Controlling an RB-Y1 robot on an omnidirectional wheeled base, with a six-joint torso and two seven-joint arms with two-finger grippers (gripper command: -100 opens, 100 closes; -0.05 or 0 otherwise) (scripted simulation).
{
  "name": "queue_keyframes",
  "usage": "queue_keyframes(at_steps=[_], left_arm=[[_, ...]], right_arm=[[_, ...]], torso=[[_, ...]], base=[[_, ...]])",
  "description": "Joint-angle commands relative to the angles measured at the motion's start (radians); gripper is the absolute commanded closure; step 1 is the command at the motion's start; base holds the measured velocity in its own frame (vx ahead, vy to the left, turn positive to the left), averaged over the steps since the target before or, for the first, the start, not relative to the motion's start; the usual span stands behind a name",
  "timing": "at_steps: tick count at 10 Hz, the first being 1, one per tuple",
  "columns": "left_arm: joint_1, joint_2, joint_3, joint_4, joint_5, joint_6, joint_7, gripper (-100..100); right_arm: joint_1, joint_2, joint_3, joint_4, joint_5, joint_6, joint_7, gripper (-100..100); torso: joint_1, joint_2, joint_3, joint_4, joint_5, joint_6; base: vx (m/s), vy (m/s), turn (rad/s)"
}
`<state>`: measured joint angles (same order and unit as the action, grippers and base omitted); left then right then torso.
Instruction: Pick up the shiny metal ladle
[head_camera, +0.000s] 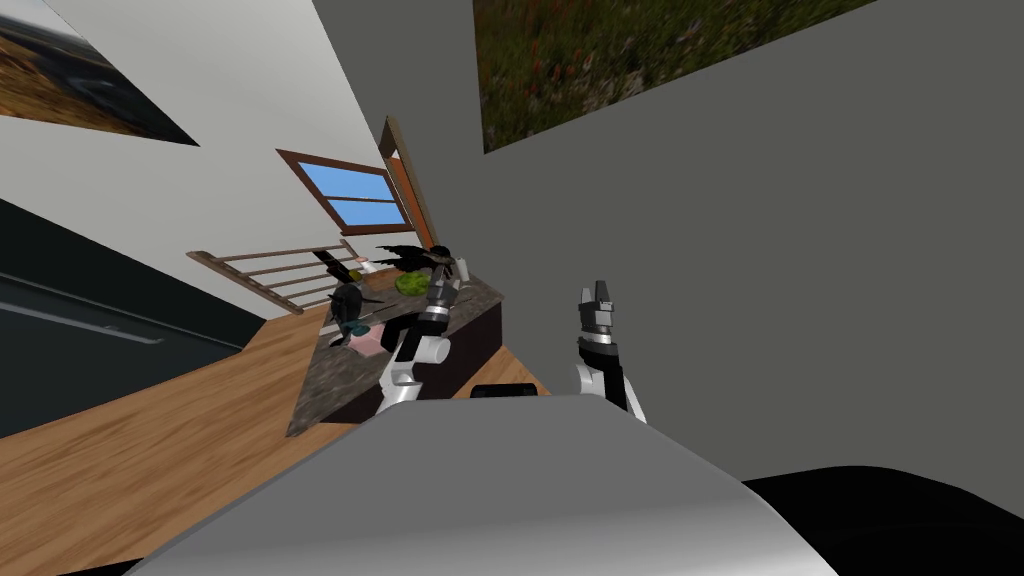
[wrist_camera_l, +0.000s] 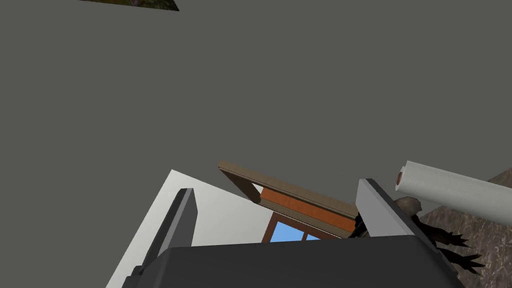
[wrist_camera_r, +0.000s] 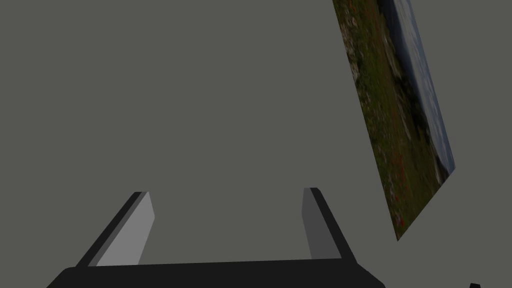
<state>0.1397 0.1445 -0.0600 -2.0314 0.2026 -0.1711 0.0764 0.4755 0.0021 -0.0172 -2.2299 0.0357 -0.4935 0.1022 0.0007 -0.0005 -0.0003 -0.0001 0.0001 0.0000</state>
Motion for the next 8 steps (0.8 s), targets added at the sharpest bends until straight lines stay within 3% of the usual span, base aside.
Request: queue_keyframes(at_steps=[1,2,7,8], left_arm=[[-0.026,0.003,-0.002,0.030,0.005,0.034,0.011,-100],[-0.064,0.013,0.000,0.066,0.016,0.074,0.032,-100],[-0.174,0.032,0.006,0.182,0.038,0.197,0.077,-100],[-0.218,0.041,0.009,0.221,0.049,0.232,0.101,-100]], right_arm=[[0.000,0.000,0.000,0.000,0.000,0.000,0.000,0],[0.000,0.000,0.000,0.000,0.000,0.000,0.000,0],[0.000,0.000,0.000,0.000,0.000,0.000,0.000,0],[0.000,0.000,0.000,0.000,0.000,0.000,0.000,0]], torso=[[0.000,0.000,0.000,0.000,0.000,0.000],[0.000,0.000,0.000,0.000,0.000,0.000],[0.000,0.000,0.000,0.000,0.000,0.000],[0.000,0.000,0.000,0.000,0.000,0.000]], base=[[0.000,0.009,0.017],[0.002,0.014,0.036],[0.003,0.014,0.022],[0.006,0.019,0.035]])
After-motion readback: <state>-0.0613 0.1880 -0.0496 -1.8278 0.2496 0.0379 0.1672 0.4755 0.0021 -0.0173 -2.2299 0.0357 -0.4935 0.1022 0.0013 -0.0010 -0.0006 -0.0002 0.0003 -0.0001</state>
